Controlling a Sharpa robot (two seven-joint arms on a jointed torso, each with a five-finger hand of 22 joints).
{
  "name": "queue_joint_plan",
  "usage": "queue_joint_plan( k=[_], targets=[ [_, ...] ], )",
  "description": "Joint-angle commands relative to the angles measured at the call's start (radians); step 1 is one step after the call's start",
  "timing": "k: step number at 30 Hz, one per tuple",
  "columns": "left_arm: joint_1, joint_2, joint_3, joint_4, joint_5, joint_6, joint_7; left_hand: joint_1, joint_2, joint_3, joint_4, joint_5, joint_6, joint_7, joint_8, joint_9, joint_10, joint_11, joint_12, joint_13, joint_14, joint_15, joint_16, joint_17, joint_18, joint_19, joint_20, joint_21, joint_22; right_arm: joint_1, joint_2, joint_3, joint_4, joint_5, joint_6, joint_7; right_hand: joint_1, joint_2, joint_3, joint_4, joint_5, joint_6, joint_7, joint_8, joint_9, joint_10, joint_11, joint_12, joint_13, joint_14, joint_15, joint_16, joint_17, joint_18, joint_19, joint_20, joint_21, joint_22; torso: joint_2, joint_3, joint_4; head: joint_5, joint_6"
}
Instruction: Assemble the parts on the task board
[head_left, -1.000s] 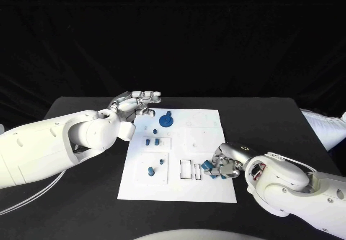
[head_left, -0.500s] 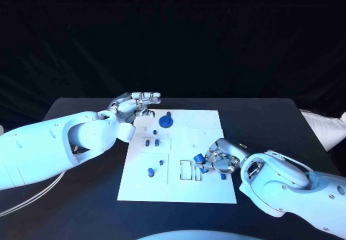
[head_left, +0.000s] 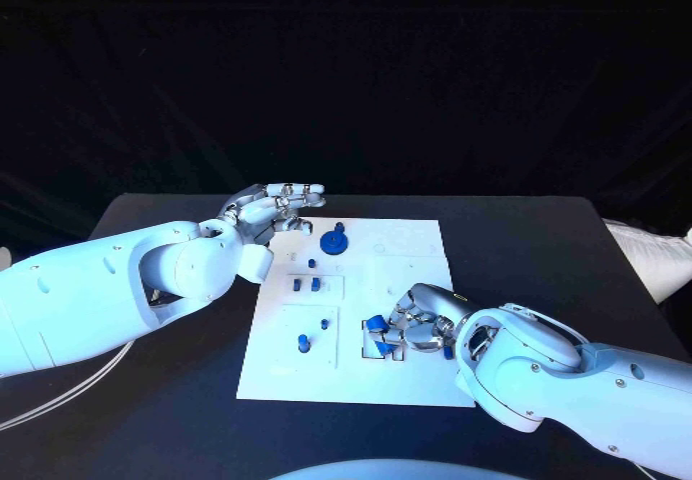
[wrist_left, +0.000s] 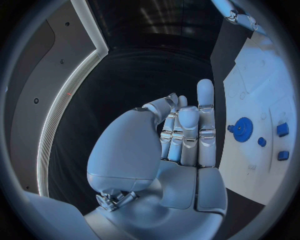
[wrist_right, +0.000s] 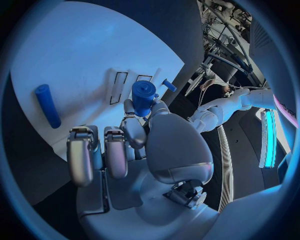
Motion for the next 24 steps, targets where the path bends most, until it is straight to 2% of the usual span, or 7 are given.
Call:
queue_joint_plan(
  k=[1,8,15,19,24],
  targets=[
    [0.0,0.002,0.001,0.002,-0.004,0.02,0.006,-0.01,-0.003,-0.005,0.001,-0.002,-0.007,0.003,0.004,-0.001,-0.007,0.002,0.004,0.0,-0.008,-0.001,-0.002,-0.001,0.01,-0.008,0.002,-0.005,-0.001,-0.002,0.007,0.0,-0.008,0.011,0.031,-0.012,0.013,0.021,0.0,0.001,0.006,0.044,-0.037,0.007,0.036,0.13,-0.033,0.351,0.469,0.104,-0.011,0.006,0.263,-0.018,0.072,-0.01,0.003,0.188,0.0,0.0,-0.0017,0.003,-0.002],
    [0.0,0.001,0.001,0.003,-0.004,0.02,0.006,-0.01,-0.003,-0.005,0.001,-0.002,-0.007,0.003,0.004,-0.001,-0.007,0.002,0.004,0.0,-0.008,-0.001,-0.002,-0.001,0.01,-0.008,0.002,-0.005,-0.001,-0.003,0.019,0.0,-0.022,0.0,0.055,-0.017,0.006,0.021,-0.001,0.002,0.002,0.052,-0.04,0.01,0.042,0.13,-0.037,0.351,0.469,0.104,-0.014,0.006,0.263,-0.018,0.072,-0.012,0.003,0.188,0.0,0.0001,-0.0017,0.004,-0.003],
    [0.0,0.001,0.001,0.003,-0.004,0.009,0.017,-0.01,-0.003,-0.005,0.001,-0.002,-0.007,0.003,0.004,-0.001,-0.007,0.002,0.004,0.0,-0.008,-0.001,-0.002,-0.001,0.01,-0.008,0.002,-0.005,-0.001,-0.003,0.027,0.0,-0.03,-0.01,0.084,-0.021,-0.011,0.022,-0.004,0.003,-0.036,0.057,-0.044,0.012,0.056,0.13,-0.041,0.351,0.469,0.104,-0.018,0.006,0.263,-0.018,0.071,-0.017,0.002,0.186,0.0,0.0002,-0.0015,0.005,-0.005],
    [0.0,0.0,0.001,0.004,-0.004,0.011,0.015,-0.01,-0.003,-0.005,0.001,-0.002,-0.007,0.003,0.004,-0.001,-0.007,0.002,0.004,0.0,-0.008,-0.001,-0.002,-0.001,0.01,-0.008,0.002,-0.005,-0.001,-0.003,0.031,0.0,-0.035,-0.018,0.092,-0.022,-0.053,0.023,-0.025,0.004,-0.018,0.06,-0.045,0.013,0.067,0.13,-0.041,0.351,0.469,0.104,-0.019,0.006,0.263,-0.018,0.071,-0.018,0.001,0.186,0.0,0.0002,-0.0014,0.004,-0.004],
    [0.0,0.0,0.001,0.004,-0.004,0.013,0.014,-0.01,-0.003,-0.005,0.001,-0.002,-0.007,0.003,0.004,-0.001,-0.007,0.002,0.004,0.0,-0.008,-0.001,-0.002,-0.001,0.01,-0.008,0.002,-0.005,-0.001,-0.003,0.035,0.0,-0.038,-0.031,0.089,-0.023,-0.103,0.022,-0.061,0.004,-0.087,0.062,-0.047,0.014,0.081,0.13,-0.043,0.351,0.469,0.104,-0.02,0.006,0.263,-0.017,0.07,-0.019,0.0,0.184,0.0,0.0002,-0.0019,0.006,-0.006]
  ],
)
